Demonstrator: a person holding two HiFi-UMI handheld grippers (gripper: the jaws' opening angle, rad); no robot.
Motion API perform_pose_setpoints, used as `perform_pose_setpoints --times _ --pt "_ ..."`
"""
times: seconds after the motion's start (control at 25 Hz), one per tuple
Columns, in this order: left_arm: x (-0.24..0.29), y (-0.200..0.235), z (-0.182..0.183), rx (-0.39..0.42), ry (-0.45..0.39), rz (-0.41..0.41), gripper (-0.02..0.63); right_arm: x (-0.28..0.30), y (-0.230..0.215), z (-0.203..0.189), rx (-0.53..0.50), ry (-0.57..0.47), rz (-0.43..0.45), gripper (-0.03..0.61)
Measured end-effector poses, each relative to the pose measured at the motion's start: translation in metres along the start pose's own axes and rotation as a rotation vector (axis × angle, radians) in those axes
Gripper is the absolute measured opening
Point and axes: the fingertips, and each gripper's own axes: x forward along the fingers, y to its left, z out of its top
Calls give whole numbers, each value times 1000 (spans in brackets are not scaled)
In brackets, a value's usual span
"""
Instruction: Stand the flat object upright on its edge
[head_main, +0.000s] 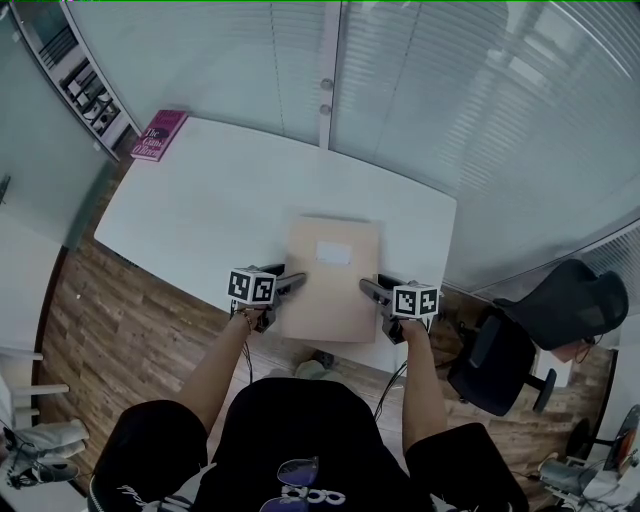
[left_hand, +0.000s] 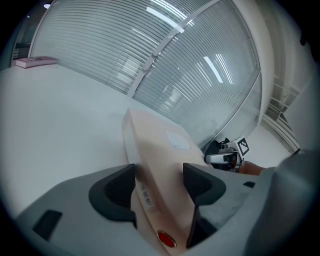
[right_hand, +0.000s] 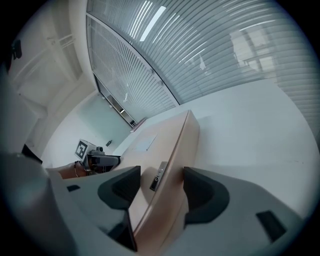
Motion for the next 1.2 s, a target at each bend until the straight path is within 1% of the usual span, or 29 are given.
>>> perform_pose_setpoints --times 0.56,0.96,1.08,1.2 --pt "0 0 0 -8 -2 20 308 -1 0 1 -3 -4 -23 279" --pt "-4 -6 2 -23 -21 17 308 -7 3 2 -15 -31 -45 275" --pt "-5 -11 4 -13 -32 6 308 -12 10 8 -23 -54 -38 273" --pt "-6 -19 18 29 -62 -2 308 -20 12 23 -51 -89 -49 273"
